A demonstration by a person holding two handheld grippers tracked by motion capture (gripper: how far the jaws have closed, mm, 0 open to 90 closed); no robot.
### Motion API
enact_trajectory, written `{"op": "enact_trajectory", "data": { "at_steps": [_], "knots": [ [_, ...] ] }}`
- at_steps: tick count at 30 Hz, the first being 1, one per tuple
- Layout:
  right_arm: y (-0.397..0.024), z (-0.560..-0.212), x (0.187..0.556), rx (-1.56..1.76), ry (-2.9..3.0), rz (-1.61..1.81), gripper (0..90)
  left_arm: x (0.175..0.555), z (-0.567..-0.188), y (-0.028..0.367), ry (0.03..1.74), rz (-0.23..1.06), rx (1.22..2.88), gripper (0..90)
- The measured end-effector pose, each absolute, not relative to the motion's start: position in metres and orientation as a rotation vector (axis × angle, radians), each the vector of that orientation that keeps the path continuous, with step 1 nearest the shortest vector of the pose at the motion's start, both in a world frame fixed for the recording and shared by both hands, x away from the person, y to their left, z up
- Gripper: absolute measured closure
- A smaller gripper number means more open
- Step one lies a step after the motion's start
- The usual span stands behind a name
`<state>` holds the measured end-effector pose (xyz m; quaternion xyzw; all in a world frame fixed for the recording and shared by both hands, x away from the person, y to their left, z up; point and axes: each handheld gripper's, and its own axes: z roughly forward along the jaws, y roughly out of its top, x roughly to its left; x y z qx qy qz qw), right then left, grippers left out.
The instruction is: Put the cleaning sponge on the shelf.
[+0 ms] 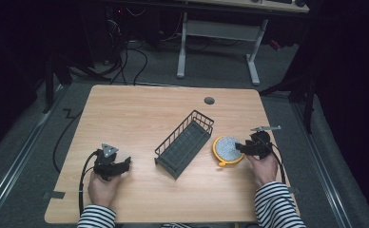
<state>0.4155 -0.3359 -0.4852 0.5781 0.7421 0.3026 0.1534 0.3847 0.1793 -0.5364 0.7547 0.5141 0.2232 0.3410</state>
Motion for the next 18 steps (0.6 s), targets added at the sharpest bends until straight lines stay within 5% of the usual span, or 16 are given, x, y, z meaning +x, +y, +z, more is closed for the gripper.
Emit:
{"op": "enact_trajectory", "data": {
  "at_steps": [8, 18],
  "knots": [
    [-0.338, -0.495, 0.424, 1.719, 2.137, 0.858, 45.8, 0.385, -0.536, 0.179, 1.337, 0.581, 1.964, 31.1],
    [-0.338, -0.500, 0.428, 1.733, 2.191, 0.867, 58.4, 0.385, -0.536, 0.179, 1.337, 0.581, 1.964, 31.2]
  ]
}}
